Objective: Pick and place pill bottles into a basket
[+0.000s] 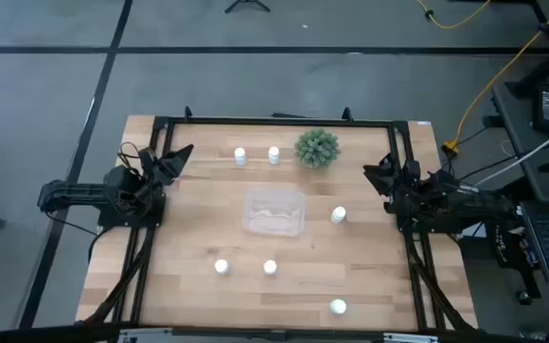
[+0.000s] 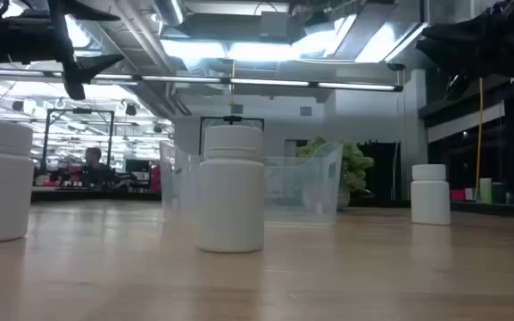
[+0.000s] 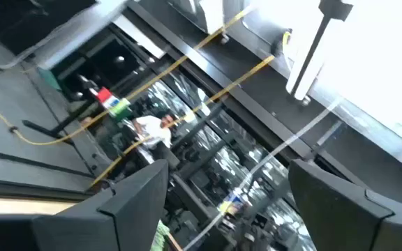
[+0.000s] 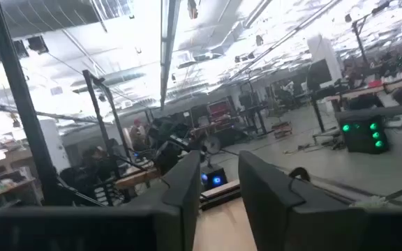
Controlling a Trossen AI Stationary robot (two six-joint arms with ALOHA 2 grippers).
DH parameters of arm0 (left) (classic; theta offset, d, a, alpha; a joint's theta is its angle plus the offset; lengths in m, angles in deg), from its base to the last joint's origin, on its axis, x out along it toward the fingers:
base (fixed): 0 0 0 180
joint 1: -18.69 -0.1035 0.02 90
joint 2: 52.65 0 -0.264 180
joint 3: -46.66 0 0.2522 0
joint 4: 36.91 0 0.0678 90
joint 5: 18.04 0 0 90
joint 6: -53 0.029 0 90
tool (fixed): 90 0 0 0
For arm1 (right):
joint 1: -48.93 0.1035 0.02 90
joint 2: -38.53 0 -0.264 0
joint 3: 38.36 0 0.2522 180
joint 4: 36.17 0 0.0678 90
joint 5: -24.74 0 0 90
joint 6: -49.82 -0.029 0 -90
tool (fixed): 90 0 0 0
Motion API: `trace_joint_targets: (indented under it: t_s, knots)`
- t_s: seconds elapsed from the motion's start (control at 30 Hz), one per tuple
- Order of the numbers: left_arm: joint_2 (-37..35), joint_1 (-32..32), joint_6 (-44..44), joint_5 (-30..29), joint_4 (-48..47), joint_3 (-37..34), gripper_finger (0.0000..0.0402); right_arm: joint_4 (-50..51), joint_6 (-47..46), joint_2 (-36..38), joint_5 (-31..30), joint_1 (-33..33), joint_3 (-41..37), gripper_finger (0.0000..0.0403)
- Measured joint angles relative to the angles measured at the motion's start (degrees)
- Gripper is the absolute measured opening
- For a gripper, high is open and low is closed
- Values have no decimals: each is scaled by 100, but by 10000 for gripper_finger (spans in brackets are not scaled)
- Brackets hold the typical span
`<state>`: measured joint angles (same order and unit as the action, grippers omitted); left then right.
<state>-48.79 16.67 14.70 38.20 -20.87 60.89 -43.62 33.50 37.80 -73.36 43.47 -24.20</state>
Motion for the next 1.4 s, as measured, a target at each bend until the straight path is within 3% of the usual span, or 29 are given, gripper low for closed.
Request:
trace_joint_targets:
  t_s: [0.47, 0.73, 0.87, 1.03, 1.23, 1.4]
  knots:
    - [2, 0, 6, -178, -14, 0, 290, 29, 23, -2, 0, 0, 0, 103]
    - [2, 0, -30, -937, -88, 0, 290, 50, 61, -1, -140, 0, 0, 103]
    - [2, -4, 840, -1482, -476, 0, 290, 50, 162, -2, -142, 0, 0, 103]
    - [2, 0, 1682, -1465, -1501, 0, 290, 50, 152, 0, -149, 0, 0, 103]
    - [4, 0, 759, -1438, -2021, 0, 290, 50, 146, -2, -151, 0, 0, 103]
    - [4, 0, 605, -1438, -2020, 0, 290, 50, -19, -2, -151, 0, 0, 103]
